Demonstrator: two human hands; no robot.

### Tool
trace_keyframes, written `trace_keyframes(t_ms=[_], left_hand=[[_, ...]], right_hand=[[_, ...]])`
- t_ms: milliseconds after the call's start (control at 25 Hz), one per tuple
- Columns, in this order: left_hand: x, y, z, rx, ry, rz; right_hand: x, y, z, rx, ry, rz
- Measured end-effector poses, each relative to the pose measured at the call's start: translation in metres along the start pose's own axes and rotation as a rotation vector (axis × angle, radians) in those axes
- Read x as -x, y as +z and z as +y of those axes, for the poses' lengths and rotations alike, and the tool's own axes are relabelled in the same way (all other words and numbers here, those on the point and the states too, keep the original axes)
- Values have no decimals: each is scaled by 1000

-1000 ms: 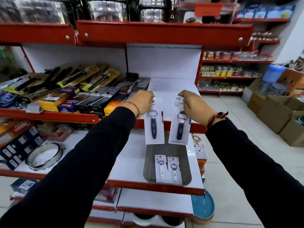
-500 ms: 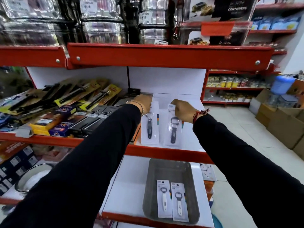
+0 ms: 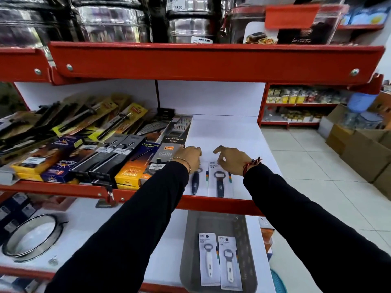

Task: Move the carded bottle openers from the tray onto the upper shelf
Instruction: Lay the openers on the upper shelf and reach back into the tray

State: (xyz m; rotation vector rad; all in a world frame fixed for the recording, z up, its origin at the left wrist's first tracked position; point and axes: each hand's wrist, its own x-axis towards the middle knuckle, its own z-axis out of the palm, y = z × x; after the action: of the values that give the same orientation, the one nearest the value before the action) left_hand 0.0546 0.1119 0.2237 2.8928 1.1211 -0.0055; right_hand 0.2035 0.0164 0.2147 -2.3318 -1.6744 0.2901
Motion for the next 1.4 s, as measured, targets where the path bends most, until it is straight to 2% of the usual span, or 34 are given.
trace_keyframes(t_ms=[200,480,600,680,760,960,1160,1280,1400], left_hand=[[19,3,3,-30,0,42],[103,-3,18,112,124,441],[148,2,28,77,178,541],[171,11,34,76,211,552],[186,26,41,102,235,518],[191,85,51,169,213,324],[152,156,52,205,89,-54],[114,197,50,202,23,-276],[78,230,51,152,8,-402]], right_hand=[[32,-3,-3,-20,-19,119],[118,-4,-29,6,-63,348],[162,10,-40,-18,-98,414],[187,26,-43,-26,-120,417],[203,46,-41,-13,-135,369],[202,109,-10,37,-37,95],[172,159,30,92,106,-166],[145,189,52,145,112,-220],[118,216,70,216,87,-264]])
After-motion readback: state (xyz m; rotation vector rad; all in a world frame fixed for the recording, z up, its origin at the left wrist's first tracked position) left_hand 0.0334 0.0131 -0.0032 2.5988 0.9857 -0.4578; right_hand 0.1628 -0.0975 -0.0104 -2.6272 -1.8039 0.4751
